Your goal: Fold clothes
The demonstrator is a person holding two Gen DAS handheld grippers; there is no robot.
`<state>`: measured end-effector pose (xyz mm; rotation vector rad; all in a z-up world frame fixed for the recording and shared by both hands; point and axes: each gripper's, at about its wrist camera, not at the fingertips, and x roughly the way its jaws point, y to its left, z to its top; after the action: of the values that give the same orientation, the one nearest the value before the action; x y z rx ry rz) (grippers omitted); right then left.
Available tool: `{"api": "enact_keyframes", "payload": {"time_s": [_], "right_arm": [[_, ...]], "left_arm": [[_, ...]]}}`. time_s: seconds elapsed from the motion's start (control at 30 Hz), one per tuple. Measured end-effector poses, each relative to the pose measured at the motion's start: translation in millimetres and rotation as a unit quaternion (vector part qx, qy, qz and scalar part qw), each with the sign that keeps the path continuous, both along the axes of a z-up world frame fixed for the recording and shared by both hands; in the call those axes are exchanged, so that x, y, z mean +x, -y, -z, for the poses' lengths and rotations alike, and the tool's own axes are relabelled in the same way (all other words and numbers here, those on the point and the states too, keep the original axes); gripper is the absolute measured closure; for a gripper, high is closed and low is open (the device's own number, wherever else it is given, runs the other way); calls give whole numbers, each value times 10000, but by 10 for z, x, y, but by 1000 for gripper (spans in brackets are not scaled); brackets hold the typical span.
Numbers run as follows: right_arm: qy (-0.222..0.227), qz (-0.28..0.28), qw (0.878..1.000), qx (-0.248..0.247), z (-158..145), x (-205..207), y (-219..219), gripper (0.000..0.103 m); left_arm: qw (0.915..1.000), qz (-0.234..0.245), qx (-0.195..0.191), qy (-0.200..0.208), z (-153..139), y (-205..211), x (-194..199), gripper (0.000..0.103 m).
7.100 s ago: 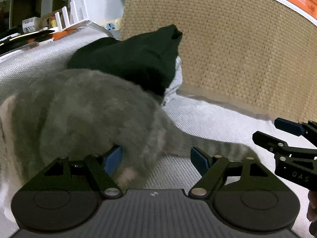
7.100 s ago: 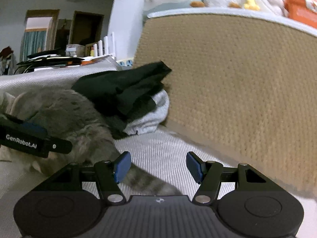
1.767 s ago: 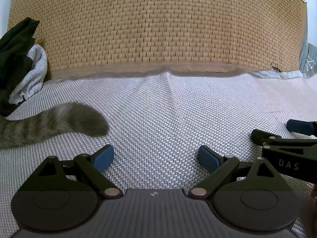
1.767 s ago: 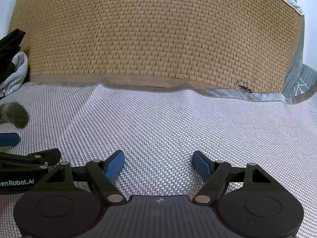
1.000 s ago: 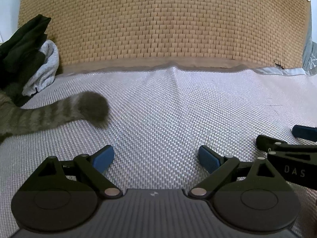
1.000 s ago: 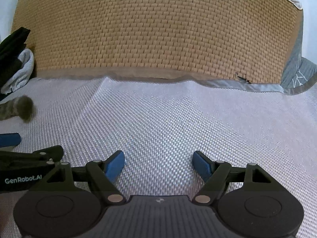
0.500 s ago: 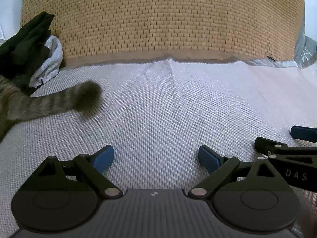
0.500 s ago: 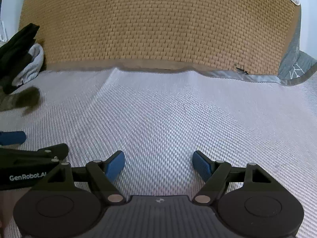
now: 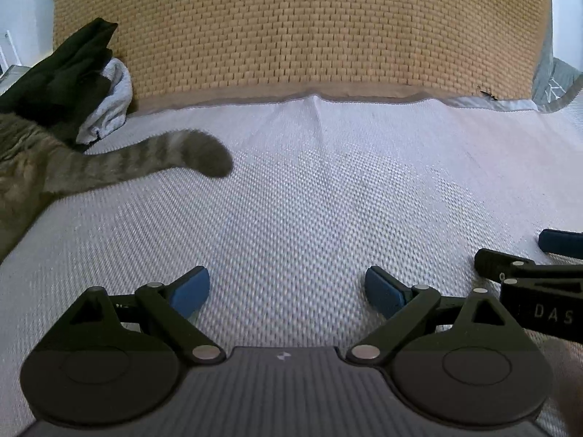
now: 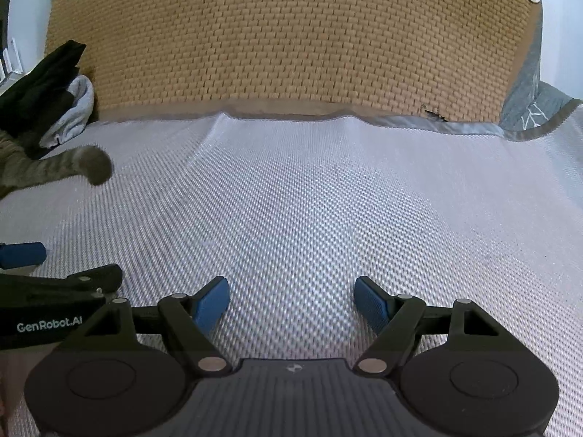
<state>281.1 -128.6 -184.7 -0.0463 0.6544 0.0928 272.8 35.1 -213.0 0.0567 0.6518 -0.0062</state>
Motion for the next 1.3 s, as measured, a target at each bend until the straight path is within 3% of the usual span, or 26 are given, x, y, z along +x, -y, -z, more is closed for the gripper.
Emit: {"api": "enact_keyframes", "payload": {"time_s": [0.53, 1.07, 1.3], "right_arm": [[-132, -128, 9998, -40, 3, -510, 36, 24], [-598, 4, 9982, -40, -131, -914, -23, 24], [-609, -52, 9981, 78, -206, -1154, 36, 35]], "left_arm": [[10000, 8, -4, 4, 5, -72, -535, 8], [9995, -106, -40, -305, -126, -100, -1026, 8], [9991, -139, -162, -370, -258, -126, -1233, 13]]}}
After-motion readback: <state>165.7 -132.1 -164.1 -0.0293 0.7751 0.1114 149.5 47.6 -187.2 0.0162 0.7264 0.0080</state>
